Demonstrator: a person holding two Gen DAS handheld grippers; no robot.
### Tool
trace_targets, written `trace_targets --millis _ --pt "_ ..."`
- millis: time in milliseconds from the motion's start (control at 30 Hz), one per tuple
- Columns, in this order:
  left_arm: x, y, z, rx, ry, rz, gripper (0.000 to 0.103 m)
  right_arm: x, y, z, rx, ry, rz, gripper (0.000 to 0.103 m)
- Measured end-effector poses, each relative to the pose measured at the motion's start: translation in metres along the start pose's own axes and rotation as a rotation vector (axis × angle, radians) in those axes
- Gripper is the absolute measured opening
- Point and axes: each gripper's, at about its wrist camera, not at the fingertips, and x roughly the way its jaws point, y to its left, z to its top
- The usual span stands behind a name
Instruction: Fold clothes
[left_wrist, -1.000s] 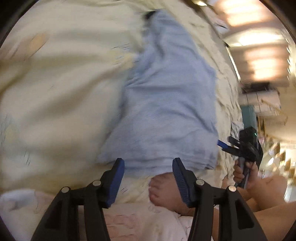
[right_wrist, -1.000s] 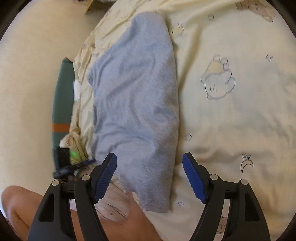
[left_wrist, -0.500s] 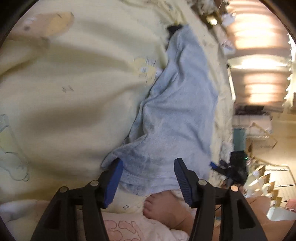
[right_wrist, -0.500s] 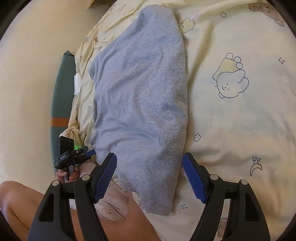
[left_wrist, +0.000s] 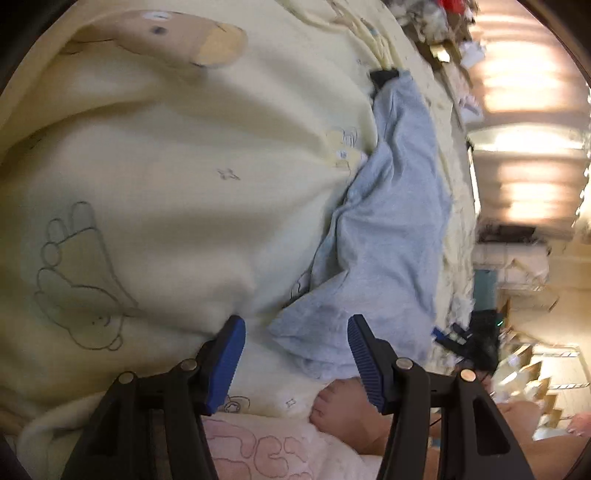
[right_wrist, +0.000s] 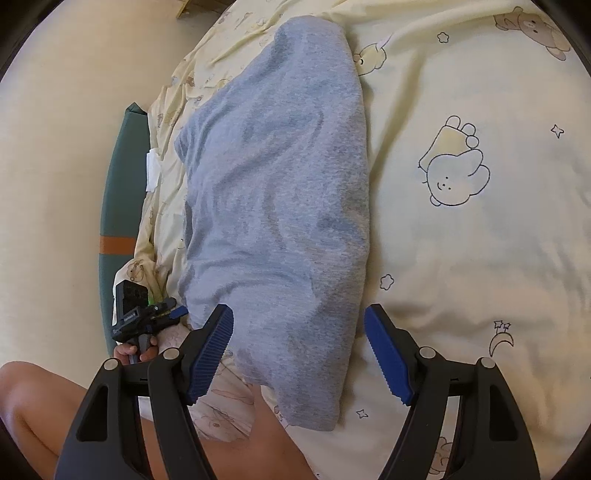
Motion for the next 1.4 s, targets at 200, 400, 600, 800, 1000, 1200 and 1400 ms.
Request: trace_targets --millis 200,400,600,800,1000,1200,1400 --pt "0.029 -0.019 0.007 0.067 0.112 -0.034 0.059 0.007 -0.001 -0.001 -0.009 0.018 -0.008 0.078" --pt "0.069 -0.051 0.019 0.193 0.232 -0.031 0.059 0.015 0.003 -0.005 -0.034 0.039 -0.022 0.078" --pt "0.082 -0.051 0.026 0.210 0.251 -0.057 0.062 0.005 -0.001 -0.003 -0.026 0.015 -0.023 0.078" --pt "0.086 -0.061 0.035 0.267 0.214 -0.070 0.065 0.000 -0.024 -0.006 0.069 -0.009 0.045 0.078" --pt "0.091 -0.082 0.027 0.377 0.190 -0.042 0.017 0.004 -0.042 -0.020 0.132 0.040 0.139 0.077" --pt "0.099 -0.055 0.027 0.245 0.218 0.015 0.017 0.048 -0.023 -0.018 0.083 0.119 0.308 0.079" --pt "0.092 -0.059 0.020 0.284 0.200 0.024 0.008 0.066 -0.003 -0.018 -0.030 0.030 0.153 0.026"
